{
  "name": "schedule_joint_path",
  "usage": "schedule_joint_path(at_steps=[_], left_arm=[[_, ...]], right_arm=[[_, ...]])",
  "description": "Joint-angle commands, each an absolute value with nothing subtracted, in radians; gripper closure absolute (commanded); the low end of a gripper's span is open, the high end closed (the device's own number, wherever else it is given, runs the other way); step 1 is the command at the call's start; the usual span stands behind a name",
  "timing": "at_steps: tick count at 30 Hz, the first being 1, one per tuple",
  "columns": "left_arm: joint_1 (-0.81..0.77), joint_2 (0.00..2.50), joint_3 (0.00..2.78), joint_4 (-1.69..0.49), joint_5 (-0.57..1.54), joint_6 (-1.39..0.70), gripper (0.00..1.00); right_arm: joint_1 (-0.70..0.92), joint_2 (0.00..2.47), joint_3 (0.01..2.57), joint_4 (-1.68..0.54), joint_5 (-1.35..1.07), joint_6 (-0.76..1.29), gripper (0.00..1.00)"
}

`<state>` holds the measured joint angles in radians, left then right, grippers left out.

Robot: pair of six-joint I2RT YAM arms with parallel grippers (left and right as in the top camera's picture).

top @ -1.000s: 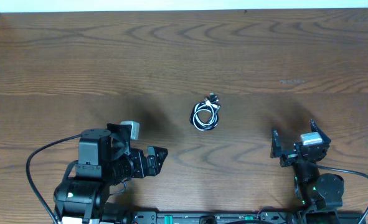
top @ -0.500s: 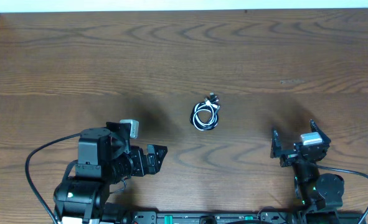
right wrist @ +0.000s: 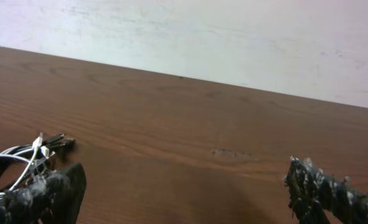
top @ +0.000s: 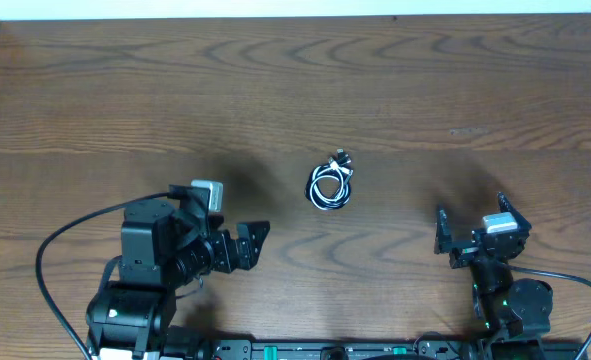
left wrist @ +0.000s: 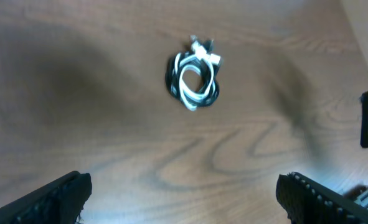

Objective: Untangle cables
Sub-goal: 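Move the left gripper forward toward the black-and-white cable bundle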

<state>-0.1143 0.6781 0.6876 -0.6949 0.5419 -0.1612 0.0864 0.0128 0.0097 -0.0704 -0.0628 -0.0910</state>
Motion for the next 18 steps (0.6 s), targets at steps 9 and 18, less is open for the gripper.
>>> schedule_joint_path(at_steps=[9,18], left_arm=[[-0.157,0.805,0.757,-0.669,0.498,-0.162,0.06],[-0.360,0.965,0.807,-0.668,0.208,-0.155,0.06]], right_arm=[[0.091,0.011,0.006,-0.071,-0.058,-0.083,0.01],[0.091,0.011,0.006,-0.072,-0.059,-0.083,0.01]])
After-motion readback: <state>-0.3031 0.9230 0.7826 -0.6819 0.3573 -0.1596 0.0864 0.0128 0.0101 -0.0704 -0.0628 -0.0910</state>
